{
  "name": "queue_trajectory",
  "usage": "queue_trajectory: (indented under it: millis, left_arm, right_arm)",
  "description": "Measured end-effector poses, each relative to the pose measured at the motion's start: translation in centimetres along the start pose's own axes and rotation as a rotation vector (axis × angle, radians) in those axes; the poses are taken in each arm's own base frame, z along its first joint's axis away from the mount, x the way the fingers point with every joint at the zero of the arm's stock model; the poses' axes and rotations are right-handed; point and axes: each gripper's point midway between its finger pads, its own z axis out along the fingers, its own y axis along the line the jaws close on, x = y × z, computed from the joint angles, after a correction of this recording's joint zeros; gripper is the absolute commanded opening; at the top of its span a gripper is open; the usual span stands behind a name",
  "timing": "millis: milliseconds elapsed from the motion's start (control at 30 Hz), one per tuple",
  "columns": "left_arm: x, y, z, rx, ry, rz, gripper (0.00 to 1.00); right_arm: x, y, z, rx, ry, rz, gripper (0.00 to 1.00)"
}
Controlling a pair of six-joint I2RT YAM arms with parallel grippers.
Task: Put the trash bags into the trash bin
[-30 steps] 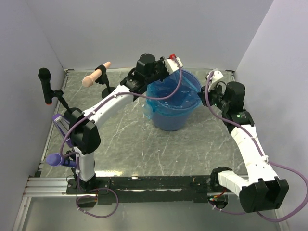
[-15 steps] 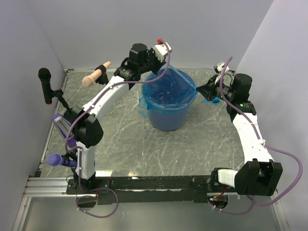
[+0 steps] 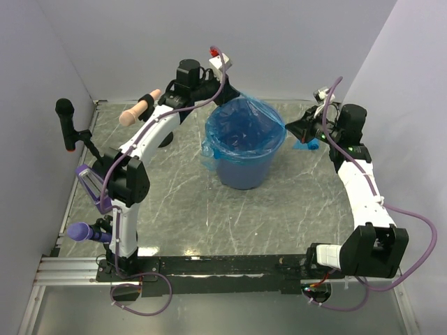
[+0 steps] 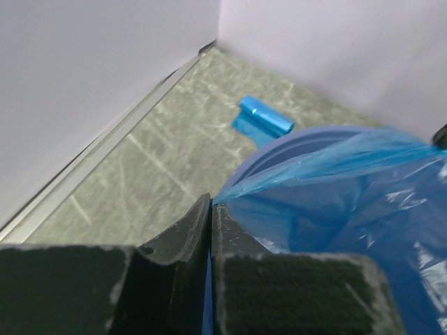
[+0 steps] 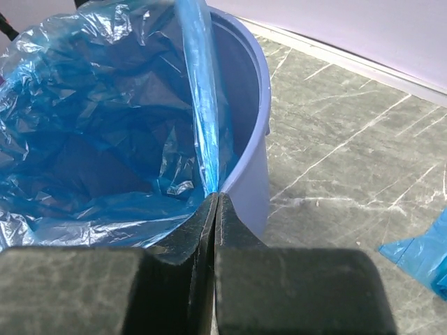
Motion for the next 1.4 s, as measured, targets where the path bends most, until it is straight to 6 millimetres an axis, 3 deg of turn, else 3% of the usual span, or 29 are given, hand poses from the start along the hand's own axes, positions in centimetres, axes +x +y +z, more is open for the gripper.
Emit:
queue_trajectory:
  millis: [200,333,400,600,700,867,1000,1200,1400]
  left_arm:
    - [-1.4,-0.4,0.5,-0.001,-0.051,-0.017,0.13]
    - [-2.0,0.3,1.4,-0.001,-0.078,-0.003,0.14]
    - [-2.0,0.6,2.2,0.008,-0.088,0.002,0.13]
    - [0.7,1.0,3.5,0.03,-0.051,-0.053,0.13]
    - [0.6,1.0,3.5,0.03,-0.057,-0.063,0.13]
    - [0.6,1.0,3.5,0.033,-0.058,-0.078,0.13]
    - [0.6,1.0,3.4,0.034,-0.058,-0.093,0.13]
    - [0.6,1.1,3.3,0.033,-0.059,-0.105,0.13]
    - [0.3,1.1,3.3,0.038,-0.07,-0.103,0.13]
  right_arm:
    - [-1.5,-0.3,-0.1,0.029,-0.01,-0.033,0.0]
    - [-1.8,-1.7,0.0,0.095,-0.012,-0.032,0.02]
    - [-1.5,-2.2,0.3,0.109,-0.004,-0.02,0.41]
    - [-1.9,-1.1,0.9,0.042,-0.023,0.006,0.62]
    - [-3.0,0.1,1.6,0.005,-0.035,-0.035,0.78]
    - [-5.0,2.7,3.7,-0.049,-0.048,-0.136,0.94]
    - [-5.1,3.8,5.3,-0.05,-0.028,-0.215,0.92]
    - [-3.4,1.9,7.8,0.087,0.057,-0.302,0.83]
    - [-2.9,-0.3,8.5,0.166,0.109,-0.353,0.41]
